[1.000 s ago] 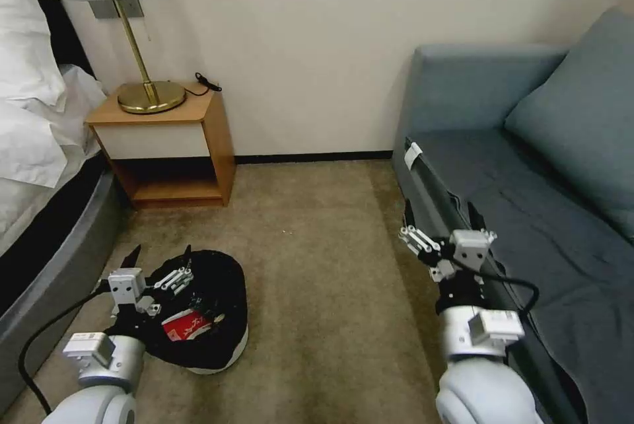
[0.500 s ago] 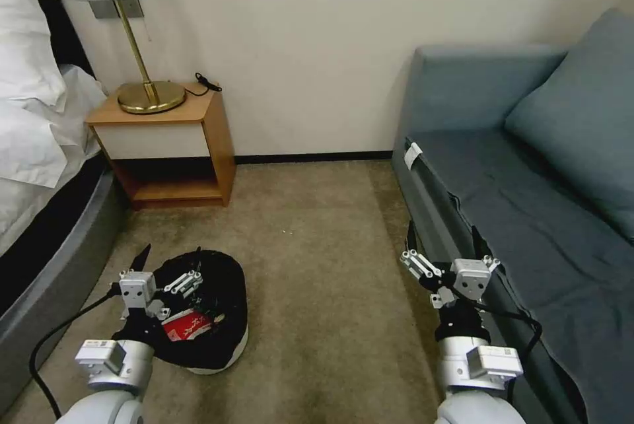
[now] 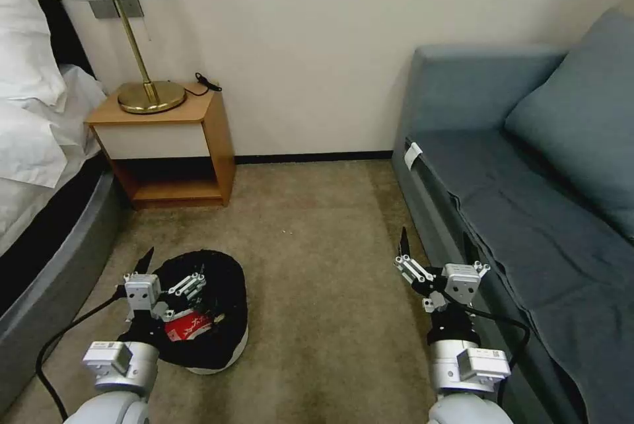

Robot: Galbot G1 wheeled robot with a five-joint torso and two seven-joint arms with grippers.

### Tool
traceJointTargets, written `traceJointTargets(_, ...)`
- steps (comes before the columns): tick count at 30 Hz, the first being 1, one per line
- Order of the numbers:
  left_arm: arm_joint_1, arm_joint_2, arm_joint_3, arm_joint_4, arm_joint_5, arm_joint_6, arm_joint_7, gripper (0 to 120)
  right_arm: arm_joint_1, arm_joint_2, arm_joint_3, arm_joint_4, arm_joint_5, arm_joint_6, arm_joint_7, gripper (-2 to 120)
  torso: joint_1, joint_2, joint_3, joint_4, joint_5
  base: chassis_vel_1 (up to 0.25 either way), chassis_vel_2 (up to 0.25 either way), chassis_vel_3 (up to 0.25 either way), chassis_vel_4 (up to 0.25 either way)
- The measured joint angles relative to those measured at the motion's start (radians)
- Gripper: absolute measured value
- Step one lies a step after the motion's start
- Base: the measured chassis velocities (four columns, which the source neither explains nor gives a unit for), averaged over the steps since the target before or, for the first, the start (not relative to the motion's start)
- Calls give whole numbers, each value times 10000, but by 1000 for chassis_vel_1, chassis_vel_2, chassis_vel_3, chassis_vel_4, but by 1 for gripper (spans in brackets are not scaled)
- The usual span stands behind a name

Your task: Pick up the trash bin, then pick up the garbage on the floor and place it into the trash bin.

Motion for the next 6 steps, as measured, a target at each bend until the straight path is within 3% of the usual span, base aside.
traceJointTargets(6, -4, -3, 0, 5, 0, 14, -5, 100, 9, -6, -4, 0, 14, -14, 11, 100, 0, 0, 0, 0, 0, 0, 0, 0, 0)
